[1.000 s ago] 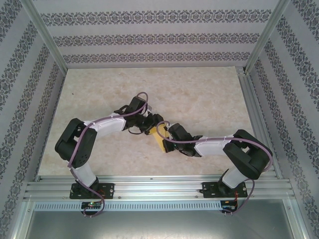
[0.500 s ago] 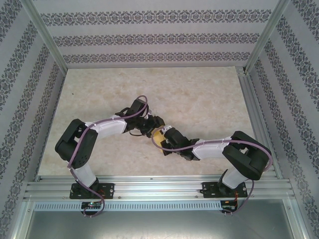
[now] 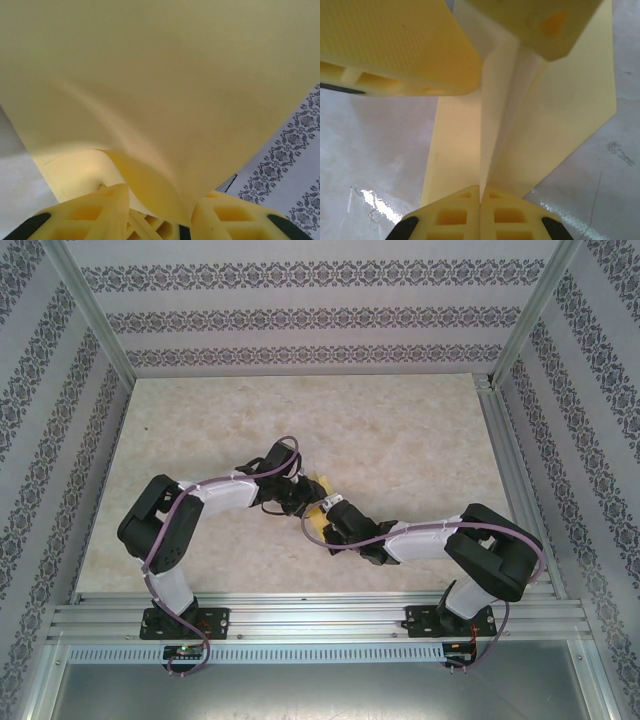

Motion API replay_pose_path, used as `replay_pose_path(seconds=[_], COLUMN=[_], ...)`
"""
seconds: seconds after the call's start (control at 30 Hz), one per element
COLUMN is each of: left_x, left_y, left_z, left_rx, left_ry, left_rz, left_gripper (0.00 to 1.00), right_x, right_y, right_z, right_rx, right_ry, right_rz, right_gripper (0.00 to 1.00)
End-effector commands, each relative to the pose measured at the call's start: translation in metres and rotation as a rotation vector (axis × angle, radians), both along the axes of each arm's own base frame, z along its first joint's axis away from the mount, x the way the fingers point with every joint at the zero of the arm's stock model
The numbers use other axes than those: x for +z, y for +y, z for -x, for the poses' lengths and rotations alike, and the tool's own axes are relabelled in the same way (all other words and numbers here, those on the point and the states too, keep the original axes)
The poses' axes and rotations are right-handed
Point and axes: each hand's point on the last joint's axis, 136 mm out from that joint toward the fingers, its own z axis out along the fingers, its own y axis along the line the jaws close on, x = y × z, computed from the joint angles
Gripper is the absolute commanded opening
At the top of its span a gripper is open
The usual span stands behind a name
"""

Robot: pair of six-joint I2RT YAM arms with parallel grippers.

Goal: Fold a paper plane with a square sheet of paper (pick it up from the middle)
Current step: Fold the wing for the fifth time at the center of the table.

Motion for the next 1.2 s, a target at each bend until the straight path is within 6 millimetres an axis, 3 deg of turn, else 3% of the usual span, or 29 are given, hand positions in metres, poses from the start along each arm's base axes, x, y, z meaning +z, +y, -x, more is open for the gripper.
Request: replay_pose_path(seconds=[0.0,0.2,0.3,0.4,0.7,0.93,1.17], left_x=[-0.008,-0.006,-0.003,-0.002,-0.003,-0.003,0.003], left_y=[-0.006,-0.008,-0.007,-0.008,-0.01,-0.014,-0.016], left_z=[0.016,0.016,0.016,0.018,0.023,0.023,0.019], left_rx=[-0.057,-0.085,-0.095,-0.108,-0.13,-0.141,-0.136], left_ry=[0.05,0.048,0.041,0.042,0.059,0.06,0.038], left_rz=[-0.034,-0.038,-0.051,-0.048,-0.049,-0.046,-0.047], left_gripper=[0.36,0.3,0.34,0.32,0.49,0.43,0.43], right_x=[0.008,0.007,0.006,0.006,0.009,0.016,0.023], right_y=[0.006,0.004,0.003,0.002,0.005,0.009,-0.006], right_z=[-0.008,-0.008,-0.009,-0.009,-0.009,-0.007,-0.003], right_rx=[0.004,-0.005,-0.012,-0.015,-0.01,-0.006,-0.08], right_ry=[-0.054,-0.053,-0.054,-0.053,-0.06,-0.066,-0.054], right_rz=[-0.011,-0.001,0.003,0.001,-0.02,-0.077,-0.199], right_gripper=[0.0,0.0,0.0,0.0,0.0,0.07,0.14])
